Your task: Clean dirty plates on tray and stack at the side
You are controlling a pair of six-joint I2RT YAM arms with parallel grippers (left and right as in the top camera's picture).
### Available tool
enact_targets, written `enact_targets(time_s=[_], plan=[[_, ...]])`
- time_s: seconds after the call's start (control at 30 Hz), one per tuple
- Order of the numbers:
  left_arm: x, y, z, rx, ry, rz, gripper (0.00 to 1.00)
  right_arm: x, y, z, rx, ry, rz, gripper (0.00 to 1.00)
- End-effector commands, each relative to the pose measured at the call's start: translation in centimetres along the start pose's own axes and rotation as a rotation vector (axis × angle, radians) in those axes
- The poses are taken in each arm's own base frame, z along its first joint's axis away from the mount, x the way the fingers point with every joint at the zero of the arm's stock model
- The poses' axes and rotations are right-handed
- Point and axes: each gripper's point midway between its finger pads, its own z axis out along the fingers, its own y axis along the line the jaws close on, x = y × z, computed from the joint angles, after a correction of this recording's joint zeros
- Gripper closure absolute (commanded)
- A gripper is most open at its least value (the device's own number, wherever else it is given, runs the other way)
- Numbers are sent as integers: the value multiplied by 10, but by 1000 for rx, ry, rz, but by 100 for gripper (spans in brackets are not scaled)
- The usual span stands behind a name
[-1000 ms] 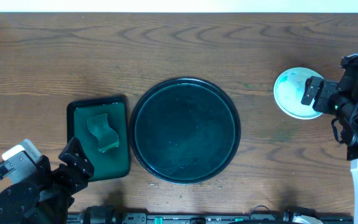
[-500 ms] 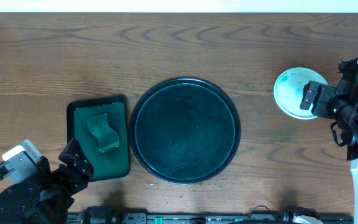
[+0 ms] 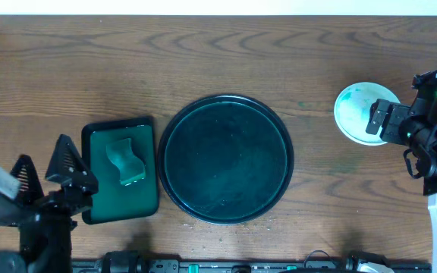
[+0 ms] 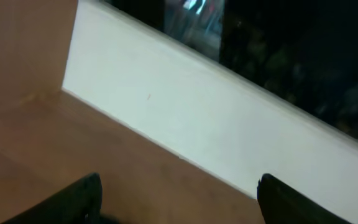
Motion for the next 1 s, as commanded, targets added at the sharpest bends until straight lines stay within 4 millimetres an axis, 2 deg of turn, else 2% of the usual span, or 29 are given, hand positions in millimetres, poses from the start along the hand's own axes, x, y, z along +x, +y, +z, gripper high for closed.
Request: enact_targets(time_s=[0.0,0.2,0.3,0.37,0.53,0.83,0.97], plan=[[5,5,-8,20,-58,0,20,-3,2,-4,-1,-14,-19,1],[25,17,-10,59,-157,-16,20,-3,2,-4,-1,-14,-19,1],[42,24,-3,76,-190,-21,20,-3,2,-4,-1,-14,-19,1],[61,32,9,88,-213,-25,20,-3,2,-4,-1,-14,-19,1],[88,43,25,118,-272,-40,20,-3,2,-4,-1,-14,-19,1],[119,55,50,174,-360,-110,20,-3,2,-4,-1,-14,-19,1],[126,57,52,198,-406,-117,19,-3,2,-4,-1,-14,-19,1]])
